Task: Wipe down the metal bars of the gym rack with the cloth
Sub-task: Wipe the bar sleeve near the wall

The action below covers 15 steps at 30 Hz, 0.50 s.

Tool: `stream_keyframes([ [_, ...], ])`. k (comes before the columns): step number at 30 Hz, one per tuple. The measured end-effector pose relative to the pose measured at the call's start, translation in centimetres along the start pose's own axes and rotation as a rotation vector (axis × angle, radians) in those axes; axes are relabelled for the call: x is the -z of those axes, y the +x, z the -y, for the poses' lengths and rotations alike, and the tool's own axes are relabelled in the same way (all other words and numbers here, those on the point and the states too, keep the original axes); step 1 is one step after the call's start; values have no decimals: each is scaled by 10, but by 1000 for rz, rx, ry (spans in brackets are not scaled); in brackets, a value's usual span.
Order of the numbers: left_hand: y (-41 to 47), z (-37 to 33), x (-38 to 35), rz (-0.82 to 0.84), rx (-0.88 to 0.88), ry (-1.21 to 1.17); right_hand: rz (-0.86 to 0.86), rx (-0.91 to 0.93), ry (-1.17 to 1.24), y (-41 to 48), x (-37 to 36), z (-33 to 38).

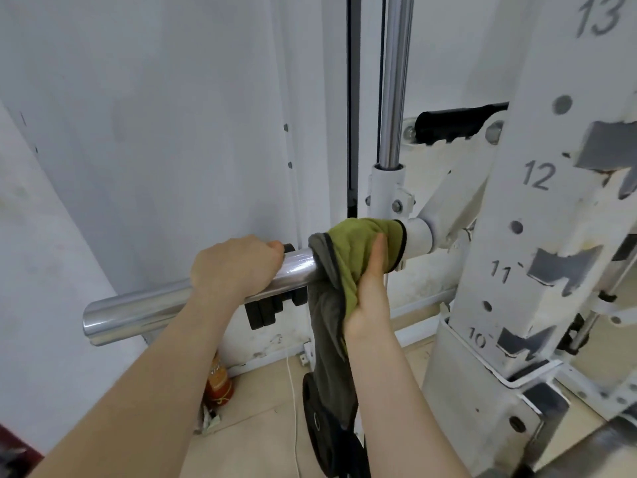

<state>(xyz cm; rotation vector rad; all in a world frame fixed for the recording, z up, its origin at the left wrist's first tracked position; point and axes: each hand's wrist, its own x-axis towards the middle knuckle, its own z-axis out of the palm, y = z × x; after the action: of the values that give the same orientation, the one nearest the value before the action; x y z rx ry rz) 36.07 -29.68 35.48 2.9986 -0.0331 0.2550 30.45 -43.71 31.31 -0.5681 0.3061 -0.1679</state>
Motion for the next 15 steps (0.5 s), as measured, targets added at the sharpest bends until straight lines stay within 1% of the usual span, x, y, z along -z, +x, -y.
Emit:
stream_keyframes([
  [2,-2,0,-1,-29,14,-11,-77,23,-194,-3,12,-5],
  [4,-8,-1,-5,-128,3,7,-131,74,-311,-12,26,-11],
  [6,-18,0,-12,-279,-58,83,-103,173,-380,-26,28,-11],
  [7,-22,1,-14,-326,-93,115,-85,247,-434,-31,24,-4],
  [9,-28,5,-17,-339,-159,127,-25,439,-641,-38,7,19],
  [11,-29,13,-18,-331,-248,104,96,604,-977,-34,-8,39],
  [12,-30,18,-20,-351,-287,84,120,673,-1261,-27,-12,42],
  [13,-31,23,-23,-385,-314,62,101,772,-1581,-16,-12,40],
  [14,-35,27,-27,-398,-331,44,47,873,-1869,-4,-12,34],
  [15,-42,30,-29,-375,-334,15,-1,951,-2061,6,-15,25],
])
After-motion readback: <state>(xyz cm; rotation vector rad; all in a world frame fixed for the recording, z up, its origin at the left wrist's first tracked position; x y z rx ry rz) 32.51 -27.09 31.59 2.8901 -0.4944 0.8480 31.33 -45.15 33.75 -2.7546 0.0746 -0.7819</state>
